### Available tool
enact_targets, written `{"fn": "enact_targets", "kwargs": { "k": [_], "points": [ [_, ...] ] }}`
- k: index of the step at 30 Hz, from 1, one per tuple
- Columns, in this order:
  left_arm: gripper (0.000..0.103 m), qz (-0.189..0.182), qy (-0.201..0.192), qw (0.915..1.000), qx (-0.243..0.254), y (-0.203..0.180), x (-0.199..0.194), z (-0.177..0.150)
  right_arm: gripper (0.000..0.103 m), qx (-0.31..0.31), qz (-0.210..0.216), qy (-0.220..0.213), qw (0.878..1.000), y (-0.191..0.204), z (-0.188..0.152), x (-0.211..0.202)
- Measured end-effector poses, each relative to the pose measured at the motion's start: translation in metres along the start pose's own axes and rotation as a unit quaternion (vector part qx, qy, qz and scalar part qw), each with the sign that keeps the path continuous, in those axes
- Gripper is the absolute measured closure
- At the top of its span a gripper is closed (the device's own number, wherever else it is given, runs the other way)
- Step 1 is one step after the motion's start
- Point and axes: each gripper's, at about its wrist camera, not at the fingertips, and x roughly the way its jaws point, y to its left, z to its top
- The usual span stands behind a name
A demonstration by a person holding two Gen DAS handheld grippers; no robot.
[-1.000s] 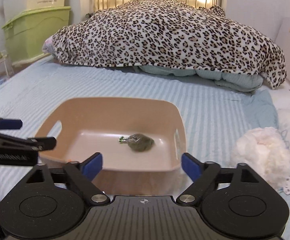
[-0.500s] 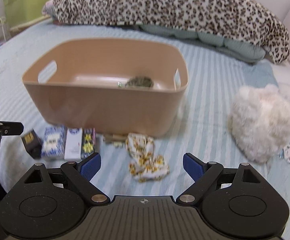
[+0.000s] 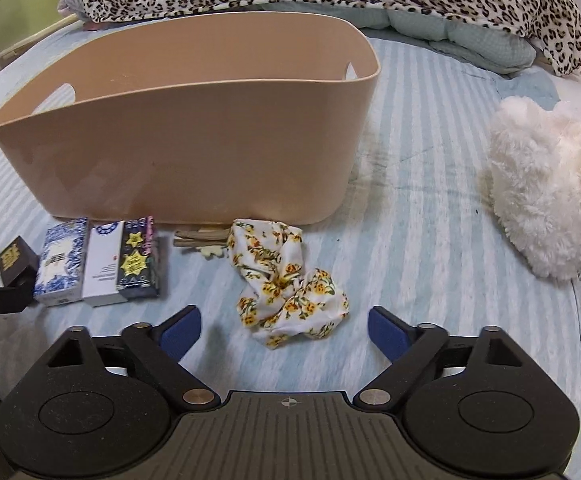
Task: Organize objects
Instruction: 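Grasp the black gold-printed box with the left tool while the right tool grasps the floral scrunchie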
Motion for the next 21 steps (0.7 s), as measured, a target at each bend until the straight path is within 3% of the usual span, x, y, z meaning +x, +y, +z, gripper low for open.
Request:
{"fn": "enact_targets", "kwargs": {
  "k": [4, 7, 9, 10, 12, 15, 21],
  "points": [
    [0.037, -0.028, 0.008, 0.9996, -0.003, 0.002, 0.008, 0.000, 0.033, 0.000, -0.002, -0.008, 1.000, 0.002, 0.002, 0.004],
    [0.056, -0.036, -0.001, 0.9993, 0.011, 0.000, 0.006, -0.001, 0.047, -0.003, 0.000, -0.003, 1.000, 0.003, 0.001, 0.008],
    [0.056, -0.036, -0.005, 0.9993, 0.013, -0.001, 0.003, -0.002, 0.067, -0.002, 0.002, 0.005, 1.000, 0.004, 0.000, 0.011],
    [0.056, -0.036, -0.006, 0.9993, 0.011, 0.000, 0.002, -0.003, 0.070, -0.002, 0.003, 0.006, 1.000, 0.004, -0.001, 0.011],
    [0.056, -0.033, -0.006, 0.9994, 0.006, 0.002, 0.001, -0.003, 0.085, -0.005, 0.006, 0.008, 1.000, 0.005, -0.001, 0.010],
    [0.056, -0.030, -0.011, 0.9995, -0.002, 0.003, -0.003, -0.001, 0.091, -0.007, 0.011, 0.009, 1.000, 0.006, -0.003, 0.004],
    [0.056, -0.031, -0.031, 0.9990, -0.012, 0.005, -0.020, 0.001, 0.092, -0.013, 0.021, -0.006, 1.000, 0.010, -0.009, -0.022]
  ]
}}
